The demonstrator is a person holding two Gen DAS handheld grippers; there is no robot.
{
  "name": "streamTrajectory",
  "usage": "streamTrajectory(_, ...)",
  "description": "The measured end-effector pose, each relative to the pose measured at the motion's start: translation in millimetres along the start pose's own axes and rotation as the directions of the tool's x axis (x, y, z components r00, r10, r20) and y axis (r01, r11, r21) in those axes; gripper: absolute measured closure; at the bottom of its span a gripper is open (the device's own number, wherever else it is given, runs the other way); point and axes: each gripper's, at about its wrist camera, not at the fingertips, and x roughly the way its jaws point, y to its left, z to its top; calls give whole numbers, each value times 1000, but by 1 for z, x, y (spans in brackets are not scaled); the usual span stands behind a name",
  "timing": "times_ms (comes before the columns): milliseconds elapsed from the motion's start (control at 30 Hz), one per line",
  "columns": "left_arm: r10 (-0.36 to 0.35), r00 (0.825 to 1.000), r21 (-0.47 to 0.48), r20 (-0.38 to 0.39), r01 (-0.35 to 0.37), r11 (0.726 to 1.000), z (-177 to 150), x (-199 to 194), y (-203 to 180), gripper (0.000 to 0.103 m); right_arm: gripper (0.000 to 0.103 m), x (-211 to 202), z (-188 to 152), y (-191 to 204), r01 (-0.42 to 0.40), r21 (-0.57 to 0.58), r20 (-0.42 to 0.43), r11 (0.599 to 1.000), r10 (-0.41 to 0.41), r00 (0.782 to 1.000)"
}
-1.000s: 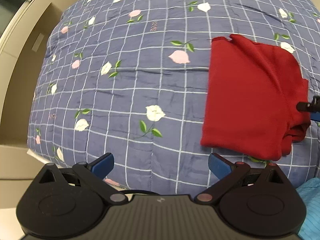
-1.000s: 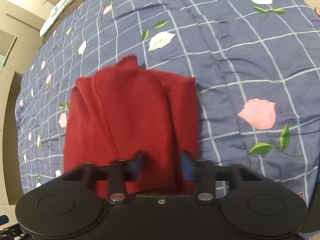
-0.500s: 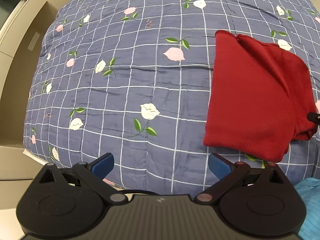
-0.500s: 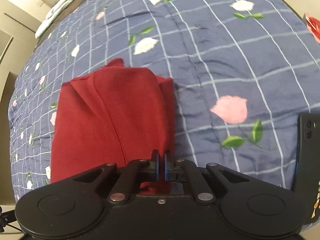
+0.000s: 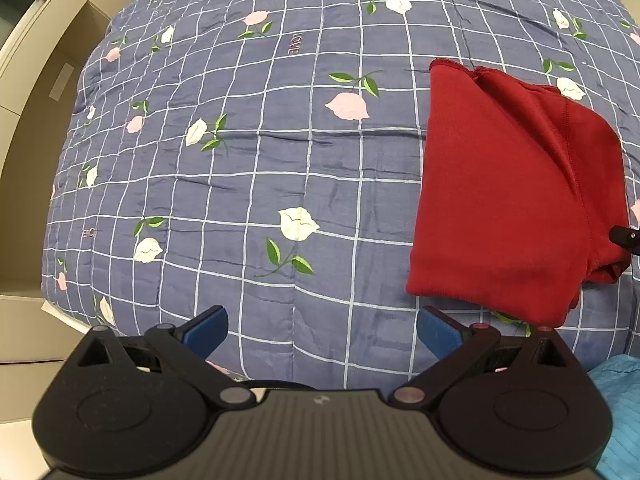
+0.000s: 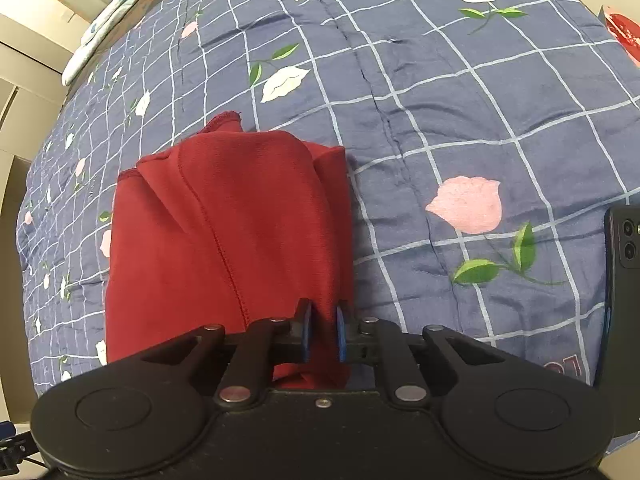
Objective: Fold small clothes
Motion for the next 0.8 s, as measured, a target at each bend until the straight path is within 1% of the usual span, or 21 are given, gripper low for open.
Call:
streamTrajectory(133, -17, 1000, 0, -8, 17, 1000, 5, 7, 1, 1, 82, 1, 1, 1, 18, -2, -8, 1000, -18, 1000)
streamTrajectory(267, -56, 998, -6, -13, 56, 998, 15, 18, -1, 1, 79, 1, 5, 5, 46, -19, -20, 999, -46, 999)
streamTrajectory(333, -84, 996, -13, -9, 84, 996, 23, 24, -3, 1, 69, 0, 7, 6, 56, -30, -27, 998, -57, 998)
streamTrajectory(367, -100, 995, -17, -10, 100, 995, 27, 28, -4, 1, 66, 0, 8, 7, 61, -37, -28, 997, -62, 998)
streamTrajectory(433, -132, 991, -23, -17, 131, 991, 35, 36, -6, 1, 52, -1, 11, 8, 66, -39, -28, 997, -67, 997)
streamTrajectory(533, -170, 985, -27, -28, 169, 985, 46, 47, -12, 1, 38, -2, 16, 8, 54, -19, -28, 998, -55, 998)
streamTrajectory(567, -177, 984, -25, -30, 177, 984, 50, 51, -14, 1, 37, -2, 18, 8, 51, -14, -30, 999, -52, 998)
streamTrajectory(633, -188, 981, -18, -35, 188, 982, 57, 59, -17, 1, 30, 0, 22, 10, 51, -12, -36, 999, -51, 998)
streamTrajectory(800, -208, 977, 2, -51, 208, 978, 74, 79, -25, 1, 20, 10, 33, 16, 48, -9, -56, 999, -49, 997)
